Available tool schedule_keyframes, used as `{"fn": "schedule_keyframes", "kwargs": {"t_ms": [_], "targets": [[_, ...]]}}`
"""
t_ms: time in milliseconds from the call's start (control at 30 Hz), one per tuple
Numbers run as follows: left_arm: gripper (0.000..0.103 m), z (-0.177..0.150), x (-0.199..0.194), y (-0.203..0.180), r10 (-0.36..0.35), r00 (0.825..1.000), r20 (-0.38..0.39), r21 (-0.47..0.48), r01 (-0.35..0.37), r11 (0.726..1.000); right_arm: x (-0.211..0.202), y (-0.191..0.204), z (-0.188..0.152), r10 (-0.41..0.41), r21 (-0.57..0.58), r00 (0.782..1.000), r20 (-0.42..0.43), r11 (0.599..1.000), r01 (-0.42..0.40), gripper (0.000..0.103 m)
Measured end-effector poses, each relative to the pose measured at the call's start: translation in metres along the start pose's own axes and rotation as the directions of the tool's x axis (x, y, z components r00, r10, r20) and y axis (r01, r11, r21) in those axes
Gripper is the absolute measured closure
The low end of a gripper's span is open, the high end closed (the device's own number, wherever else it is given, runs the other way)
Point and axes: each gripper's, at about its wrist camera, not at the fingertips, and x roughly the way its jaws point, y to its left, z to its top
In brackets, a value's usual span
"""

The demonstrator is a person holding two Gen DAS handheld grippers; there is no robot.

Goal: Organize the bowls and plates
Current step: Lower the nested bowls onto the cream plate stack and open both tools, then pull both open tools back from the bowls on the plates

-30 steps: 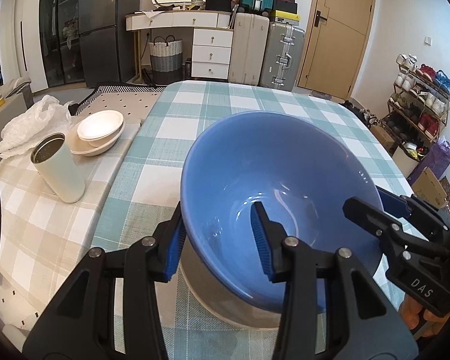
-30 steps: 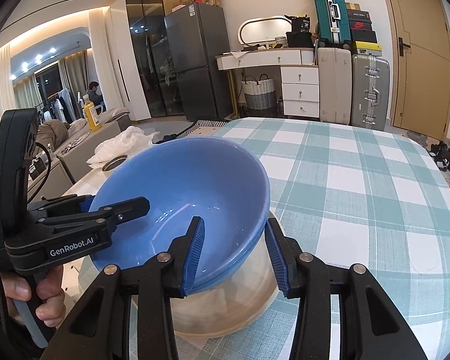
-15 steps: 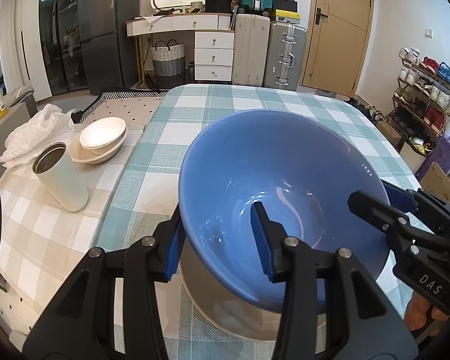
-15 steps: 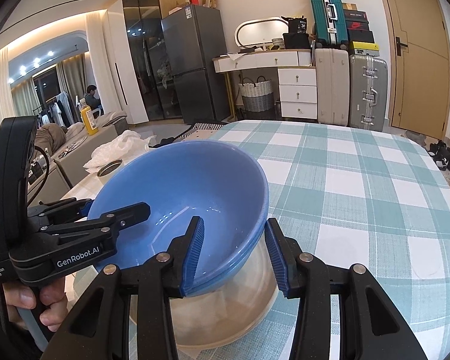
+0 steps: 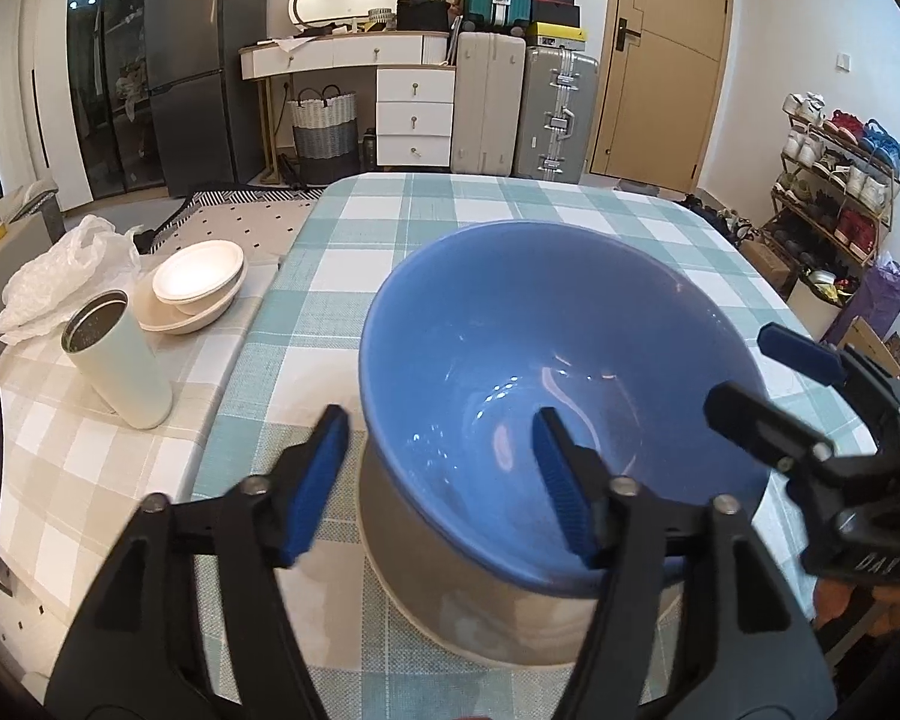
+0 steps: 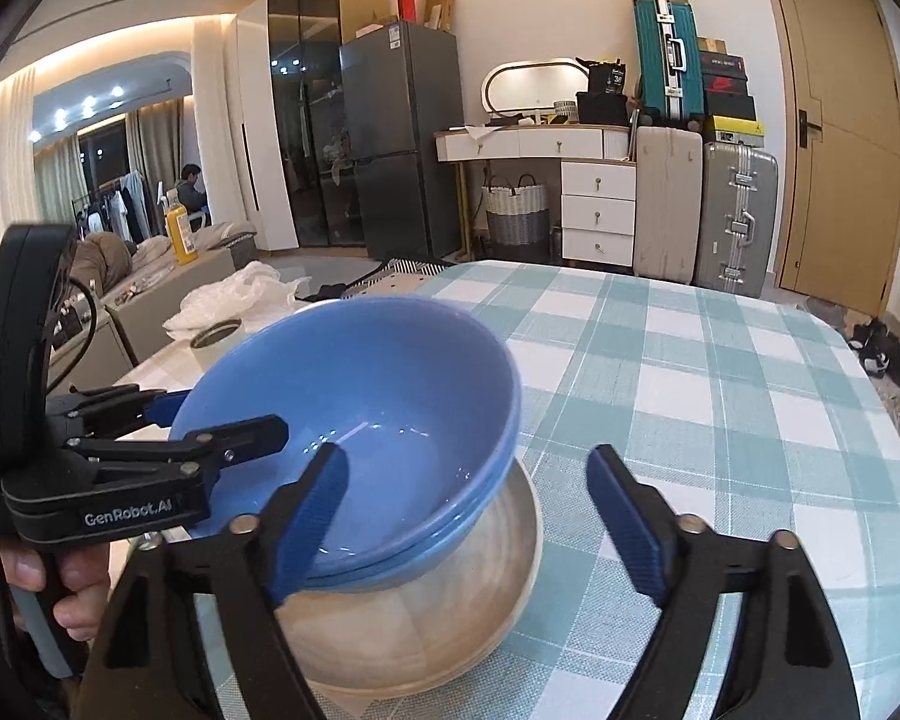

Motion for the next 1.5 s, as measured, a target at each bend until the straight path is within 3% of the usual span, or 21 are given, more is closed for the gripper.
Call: {"fn": "schedule_keyframes", "kwargs": {"t_ms": [200,267,300,333,600,767,1000,1500], "targets": [[0.021,-0.007,-0.018,0.004,0.023,0.999,0.025,0.003,-0.023,1.0,-0.016,-0.011,-0.001,0.036,0.018,0.999,0.031,0.999,-0.037,0.001],[0.012,-0.01,-0.026,0.004,0.022,0.999,0.043,0.009,-0.023,1.0,-0.022,-0.008,-0.003,0.04,-0.014,0.998,0.041,0.999,-0.039,0.001],[0.003,-0.012,-0.031,0.004,0.026,0.998,0.054,0.011,-0.026,1.0,-0.026,-0.007,-0.006,0.04,-0.031,0.998,0.047,0.999,-0.039,0.001],[0.002,-0.014,-0.036,0.004,0.026,0.997,0.076,0.012,-0.027,1.0,-0.029,-0.005,-0.008,0.039,-0.045,0.998,0.054,0.998,-0.037,0.001],[0.002,-0.036,-0.061,0.006,0.034,0.989,0.144,0.019,-0.037,0.999,-0.057,0.01,-0.029,0.063,-0.106,0.995,0.08,0.993,-0.055,0.0],[0.002,-0.059,-0.069,0.007,0.044,0.989,0.143,0.01,-0.046,0.999,-0.07,0.017,-0.044,0.074,-0.127,0.993,0.09,0.99,-0.062,0.001],[0.002,-0.088,-0.086,0.003,0.035,0.983,0.179,0.035,-0.042,0.999,-0.081,0.019,-0.068,0.071,-0.121,0.993,0.093,0.991,-0.06,0.0],[0.002,-0.119,-0.109,0.003,0.049,0.973,0.225,-0.005,-0.049,0.999,-0.106,0.025,-0.092,0.098,-0.123,0.987,0.127,0.989,-0.082,0.0]]}}
